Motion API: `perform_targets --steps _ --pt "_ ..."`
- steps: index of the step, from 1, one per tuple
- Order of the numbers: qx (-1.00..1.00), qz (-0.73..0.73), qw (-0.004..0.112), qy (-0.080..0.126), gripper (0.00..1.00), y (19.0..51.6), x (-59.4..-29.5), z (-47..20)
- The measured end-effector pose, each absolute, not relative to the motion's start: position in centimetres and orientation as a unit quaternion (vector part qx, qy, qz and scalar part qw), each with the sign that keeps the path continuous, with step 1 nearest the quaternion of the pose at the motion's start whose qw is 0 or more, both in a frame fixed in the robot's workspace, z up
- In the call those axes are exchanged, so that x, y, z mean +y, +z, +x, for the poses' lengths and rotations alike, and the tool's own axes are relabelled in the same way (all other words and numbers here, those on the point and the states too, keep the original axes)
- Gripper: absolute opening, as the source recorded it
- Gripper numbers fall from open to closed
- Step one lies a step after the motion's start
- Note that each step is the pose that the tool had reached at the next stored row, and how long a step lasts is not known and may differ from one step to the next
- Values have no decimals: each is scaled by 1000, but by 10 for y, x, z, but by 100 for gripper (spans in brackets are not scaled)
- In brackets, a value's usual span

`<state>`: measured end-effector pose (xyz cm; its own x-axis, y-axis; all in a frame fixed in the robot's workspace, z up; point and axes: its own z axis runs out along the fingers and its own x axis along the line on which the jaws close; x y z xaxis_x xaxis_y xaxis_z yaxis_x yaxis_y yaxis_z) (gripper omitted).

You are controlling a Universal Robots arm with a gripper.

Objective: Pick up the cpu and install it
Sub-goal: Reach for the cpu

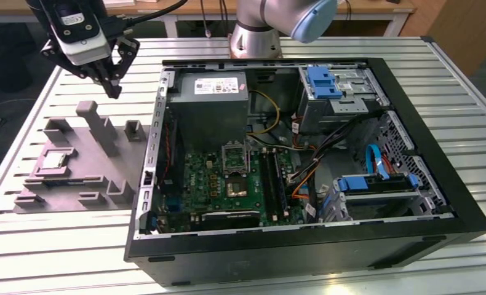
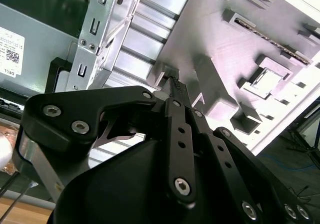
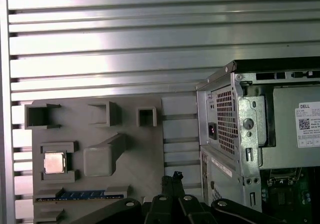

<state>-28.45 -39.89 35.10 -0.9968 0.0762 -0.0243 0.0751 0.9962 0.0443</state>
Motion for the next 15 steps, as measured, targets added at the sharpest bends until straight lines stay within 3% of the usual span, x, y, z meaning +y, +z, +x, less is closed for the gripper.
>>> perform_targets --steps 15 --pt "999 38 13 22 11 350 -399 -293"
